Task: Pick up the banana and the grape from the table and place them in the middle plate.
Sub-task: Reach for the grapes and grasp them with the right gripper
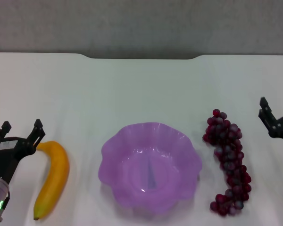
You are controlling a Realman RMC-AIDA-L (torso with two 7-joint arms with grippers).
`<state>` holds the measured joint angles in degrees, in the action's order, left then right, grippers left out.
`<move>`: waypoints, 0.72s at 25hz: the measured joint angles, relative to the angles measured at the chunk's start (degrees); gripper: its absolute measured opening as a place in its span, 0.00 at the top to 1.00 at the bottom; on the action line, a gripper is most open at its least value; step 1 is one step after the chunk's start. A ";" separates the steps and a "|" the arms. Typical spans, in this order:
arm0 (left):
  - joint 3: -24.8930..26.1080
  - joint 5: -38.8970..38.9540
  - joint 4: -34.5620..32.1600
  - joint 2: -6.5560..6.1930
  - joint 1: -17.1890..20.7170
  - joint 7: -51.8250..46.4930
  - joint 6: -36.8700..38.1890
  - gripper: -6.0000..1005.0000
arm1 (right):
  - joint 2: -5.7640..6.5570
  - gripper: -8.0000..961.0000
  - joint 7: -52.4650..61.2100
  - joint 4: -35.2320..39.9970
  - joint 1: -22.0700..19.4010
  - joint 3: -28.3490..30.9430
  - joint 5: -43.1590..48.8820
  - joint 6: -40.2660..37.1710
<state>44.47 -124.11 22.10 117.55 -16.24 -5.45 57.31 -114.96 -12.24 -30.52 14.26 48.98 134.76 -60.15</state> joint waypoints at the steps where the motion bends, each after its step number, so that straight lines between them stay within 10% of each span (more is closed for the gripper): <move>1: -0.07 0.00 0.02 0.00 0.02 -0.05 0.17 0.11 | 0.00 0.24 1.16 1.01 0.19 -0.09 -0.10 0.08; 18: -2.60 0.01 2.73 -0.66 1.17 -0.14 -0.36 0.11 | 0.04 0.24 2.06 2.52 0.18 -0.57 -0.13 0.97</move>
<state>41.87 -124.10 24.84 116.89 -15.07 -5.58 56.95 -114.92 -10.18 -27.99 14.44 48.40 134.63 -59.18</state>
